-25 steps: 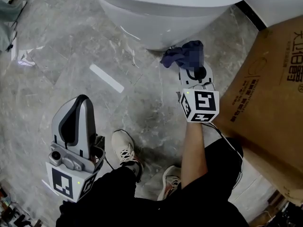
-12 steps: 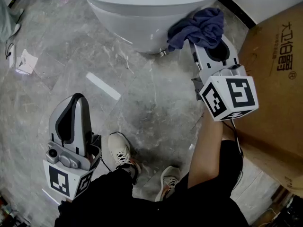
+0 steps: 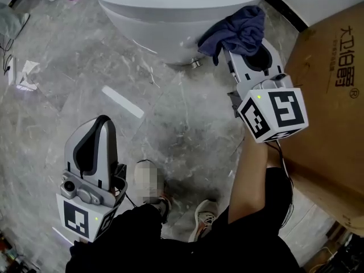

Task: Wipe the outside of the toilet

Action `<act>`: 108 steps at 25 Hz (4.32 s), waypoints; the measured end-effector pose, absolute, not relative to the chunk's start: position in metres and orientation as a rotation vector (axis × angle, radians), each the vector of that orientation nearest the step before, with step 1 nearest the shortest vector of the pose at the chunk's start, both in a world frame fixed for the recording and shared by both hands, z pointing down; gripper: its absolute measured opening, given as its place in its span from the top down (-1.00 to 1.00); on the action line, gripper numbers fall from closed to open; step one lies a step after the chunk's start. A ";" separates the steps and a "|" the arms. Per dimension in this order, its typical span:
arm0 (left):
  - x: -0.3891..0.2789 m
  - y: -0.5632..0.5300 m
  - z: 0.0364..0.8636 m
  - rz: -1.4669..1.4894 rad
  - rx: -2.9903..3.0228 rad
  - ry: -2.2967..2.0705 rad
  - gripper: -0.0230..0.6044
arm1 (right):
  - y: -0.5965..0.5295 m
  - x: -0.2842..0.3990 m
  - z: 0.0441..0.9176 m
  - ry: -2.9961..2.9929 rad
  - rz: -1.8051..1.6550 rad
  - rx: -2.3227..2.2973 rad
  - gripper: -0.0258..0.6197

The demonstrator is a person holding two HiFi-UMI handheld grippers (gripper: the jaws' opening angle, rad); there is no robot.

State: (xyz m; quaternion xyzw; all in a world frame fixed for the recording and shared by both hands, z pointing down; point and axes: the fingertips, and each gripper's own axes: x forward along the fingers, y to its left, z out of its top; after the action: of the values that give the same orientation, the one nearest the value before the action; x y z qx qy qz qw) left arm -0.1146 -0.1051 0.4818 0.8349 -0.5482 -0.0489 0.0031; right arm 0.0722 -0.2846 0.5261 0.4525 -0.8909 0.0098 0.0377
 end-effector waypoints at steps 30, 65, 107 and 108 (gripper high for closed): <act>-0.126 -0.121 0.496 -0.204 2.584 -1.676 0.89 | -0.299 0.080 0.679 -2.554 0.230 1.343 0.54; -0.145 -0.130 0.511 -0.198 2.545 -1.667 0.89 | -0.338 0.096 0.817 -2.341 0.500 1.264 0.55; -0.206 -0.100 0.360 -0.003 2.380 -2.161 0.89 | -0.223 0.194 0.435 -2.649 0.070 1.587 0.56; -0.205 -0.098 0.355 0.002 2.391 -2.162 0.89 | -0.218 0.195 0.421 -2.664 0.045 1.603 0.56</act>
State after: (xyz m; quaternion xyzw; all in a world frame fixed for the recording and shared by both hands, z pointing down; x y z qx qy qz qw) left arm -0.2046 -0.0976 0.3554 0.7411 -0.6701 0.0008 -0.0408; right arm 0.1950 -0.2181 0.4209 0.5155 -0.8566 0.0146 0.0158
